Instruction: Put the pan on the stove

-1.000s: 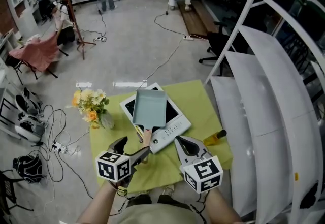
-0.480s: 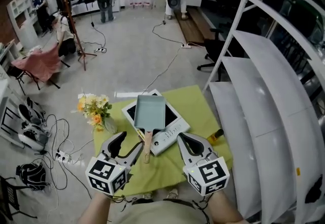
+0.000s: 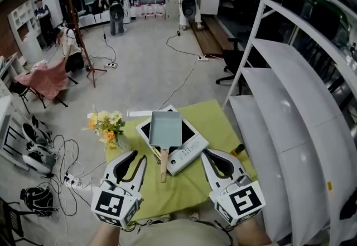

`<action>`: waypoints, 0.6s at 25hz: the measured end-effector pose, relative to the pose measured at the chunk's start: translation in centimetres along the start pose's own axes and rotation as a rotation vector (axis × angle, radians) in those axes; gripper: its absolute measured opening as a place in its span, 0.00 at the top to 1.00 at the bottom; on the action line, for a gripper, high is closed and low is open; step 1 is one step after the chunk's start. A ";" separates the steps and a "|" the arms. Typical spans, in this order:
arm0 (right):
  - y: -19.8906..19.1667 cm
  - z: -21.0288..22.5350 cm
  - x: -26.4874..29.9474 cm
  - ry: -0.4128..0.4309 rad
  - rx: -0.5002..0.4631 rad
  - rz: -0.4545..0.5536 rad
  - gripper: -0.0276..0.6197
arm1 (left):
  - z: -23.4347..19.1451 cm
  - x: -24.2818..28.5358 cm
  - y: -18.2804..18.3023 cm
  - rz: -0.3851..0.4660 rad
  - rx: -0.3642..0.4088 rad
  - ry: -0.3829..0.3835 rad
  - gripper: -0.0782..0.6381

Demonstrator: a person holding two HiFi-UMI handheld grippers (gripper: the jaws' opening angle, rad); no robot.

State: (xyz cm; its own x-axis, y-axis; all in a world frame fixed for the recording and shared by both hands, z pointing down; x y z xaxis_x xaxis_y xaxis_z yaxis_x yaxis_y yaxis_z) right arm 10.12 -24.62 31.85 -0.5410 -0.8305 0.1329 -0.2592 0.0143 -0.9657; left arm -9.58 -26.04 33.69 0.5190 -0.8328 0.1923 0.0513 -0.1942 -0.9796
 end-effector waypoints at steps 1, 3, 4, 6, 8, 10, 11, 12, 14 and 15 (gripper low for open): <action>0.2 -0.1 -0.3 0.007 -0.004 0.005 0.95 | 0.1 -0.2 0.1 0.013 0.009 0.009 0.77; 0.5 -0.4 -0.7 0.018 -0.012 0.011 0.95 | 0.3 -0.6 0.4 0.037 0.024 0.033 0.86; 0.6 -0.6 -0.8 0.023 -0.016 0.013 0.95 | 0.4 -0.7 0.5 0.049 0.031 0.040 0.87; 0.4 -1.1 -1.0 0.032 -0.018 0.011 0.95 | 0.9 -0.8 0.4 0.070 0.047 0.037 0.88; -0.1 -1.6 -1.1 0.040 -0.013 -0.001 0.95 | 1.0 -0.9 0.1 0.079 0.072 0.045 0.88; -0.7 -2.1 -1.1 0.049 -0.011 -0.017 0.95 | 0.9 -1.0 -0.2 0.087 0.084 0.059 0.88; -1.0 -2.3 -1.0 0.054 -0.011 -0.026 0.95 | 0.9 -1.0 -0.3 0.091 0.083 0.062 0.88; -1.2 -2.6 -1.0 0.060 -0.011 -0.034 0.95 | 0.9 -1.0 -0.4 0.093 0.083 0.063 0.88; -1.6 -2.9 -1.0 0.072 -0.010 -0.044 0.95 | 0.9 -1.1 -0.7 0.092 0.085 0.065 0.88; -1.8 -3.1 -1.0 0.076 -0.010 -0.049 0.95 | 0.9 -1.1 -0.9 0.089 0.085 0.066 0.88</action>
State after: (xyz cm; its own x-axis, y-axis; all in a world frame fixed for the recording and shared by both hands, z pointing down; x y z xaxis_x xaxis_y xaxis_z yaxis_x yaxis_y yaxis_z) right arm 8.65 -22.13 34.13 -0.5863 -0.7858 0.1967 -0.2946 -0.0194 -0.9554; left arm -9.43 -24.53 34.29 0.4677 -0.8776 0.1049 0.0814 -0.0754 -0.9938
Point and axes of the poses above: the fingertips, and each gripper's own axes: x forward along the fingers, z to its right, y out of its top, the point moved 4 cm from there along -x, backward along the fingers, and after that the axes turned 8 degrees about -x, right-handed, at the moved point
